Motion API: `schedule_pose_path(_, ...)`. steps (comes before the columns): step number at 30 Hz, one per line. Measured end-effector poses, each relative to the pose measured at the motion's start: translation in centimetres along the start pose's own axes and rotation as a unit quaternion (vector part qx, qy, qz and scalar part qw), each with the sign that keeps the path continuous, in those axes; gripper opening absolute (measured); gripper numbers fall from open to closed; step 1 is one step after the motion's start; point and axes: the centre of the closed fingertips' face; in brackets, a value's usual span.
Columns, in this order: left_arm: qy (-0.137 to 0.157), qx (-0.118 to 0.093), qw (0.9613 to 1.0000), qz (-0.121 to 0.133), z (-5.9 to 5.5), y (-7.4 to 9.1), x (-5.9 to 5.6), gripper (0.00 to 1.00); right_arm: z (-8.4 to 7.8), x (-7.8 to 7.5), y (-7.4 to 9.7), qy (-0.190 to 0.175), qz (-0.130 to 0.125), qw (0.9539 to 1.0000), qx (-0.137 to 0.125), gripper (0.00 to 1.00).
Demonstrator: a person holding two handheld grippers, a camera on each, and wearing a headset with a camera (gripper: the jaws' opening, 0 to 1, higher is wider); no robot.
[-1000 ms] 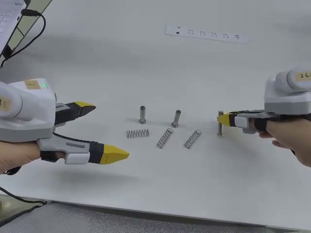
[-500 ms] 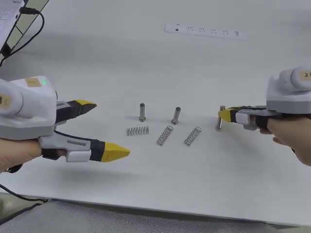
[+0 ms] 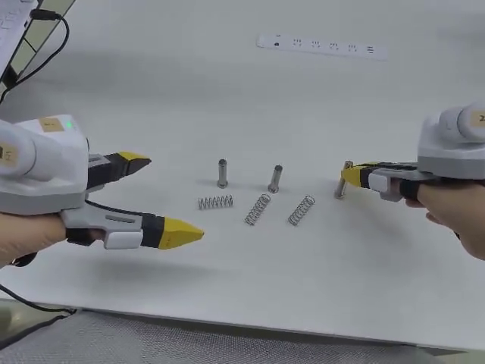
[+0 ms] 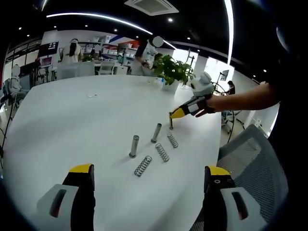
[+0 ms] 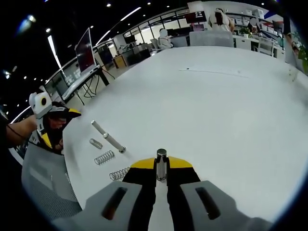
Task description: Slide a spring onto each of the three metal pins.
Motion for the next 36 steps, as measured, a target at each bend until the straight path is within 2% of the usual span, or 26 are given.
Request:
schedule_pose_path(12, -0.001, -0.001, 1.0000, -0.001, 0.15, -0.07, -0.01, 0.92, -0.07, -0.07, 0.18, 0.013, 0.001, 0.9998, -0.014, 0.05)
schedule_pose_path(36, -0.004, -0.002, 1.0000, -0.003, 0.21, -0.11, 0.09, 0.92, -0.58, 0.60, 0.57, 0.058, 0.001, 0.9981, -0.024, 0.06)
Point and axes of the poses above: the centre of the closed fingertips' face, and the gripper's own axes: y roughly backward along the fingers, x roughly to its left, z roughly out of its top, and after that the axes turned 3 degrees about -y, right-handed
